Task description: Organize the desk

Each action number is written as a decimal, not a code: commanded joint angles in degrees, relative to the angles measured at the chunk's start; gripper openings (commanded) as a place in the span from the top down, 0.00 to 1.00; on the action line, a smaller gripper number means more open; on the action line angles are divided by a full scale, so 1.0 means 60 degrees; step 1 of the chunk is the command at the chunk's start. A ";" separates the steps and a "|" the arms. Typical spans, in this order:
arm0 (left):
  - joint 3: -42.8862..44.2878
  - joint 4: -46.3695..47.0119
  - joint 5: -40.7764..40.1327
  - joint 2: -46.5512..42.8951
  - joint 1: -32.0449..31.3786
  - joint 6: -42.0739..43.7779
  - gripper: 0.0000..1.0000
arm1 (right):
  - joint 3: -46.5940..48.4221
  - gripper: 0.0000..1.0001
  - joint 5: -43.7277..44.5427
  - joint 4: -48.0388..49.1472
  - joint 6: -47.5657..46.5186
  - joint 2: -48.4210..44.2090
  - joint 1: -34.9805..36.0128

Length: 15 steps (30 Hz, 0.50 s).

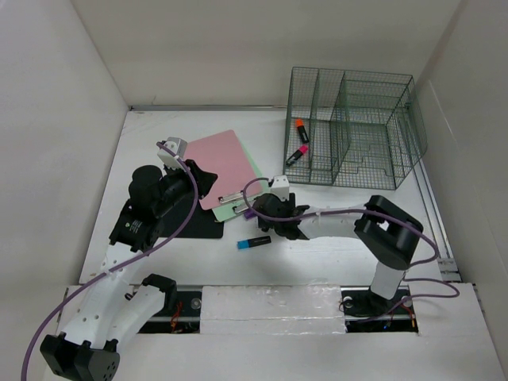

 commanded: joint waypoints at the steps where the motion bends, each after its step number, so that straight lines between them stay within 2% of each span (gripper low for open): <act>1: 0.0116 0.0435 0.0198 -0.0106 -0.0029 0.0002 0.76 | 0.0586 0.25 0.0404 0.0464 -0.0132 0.0470 0.0059; 4: 0.0086 0.0421 0.0198 -0.0135 -0.0029 0.0002 0.76 | 0.0777 0.30 0.0520 0.0496 -0.0162 0.0793 0.0059; 10: 0.0086 0.0421 0.0183 -0.0120 -0.0029 0.0017 0.76 | 0.0164 0.57 0.0653 0.0247 0.0511 0.0707 0.0059; 14: 0.0116 0.0450 0.0212 -0.0018 -0.0029 0.0002 0.75 | -0.0349 0.78 0.0828 -0.0192 0.0863 0.0063 0.0059; 15: 0.0116 0.0450 0.0241 -0.0018 -0.0029 0.0002 0.76 | -0.0452 0.80 0.0916 -0.0295 0.0849 -0.0345 0.0059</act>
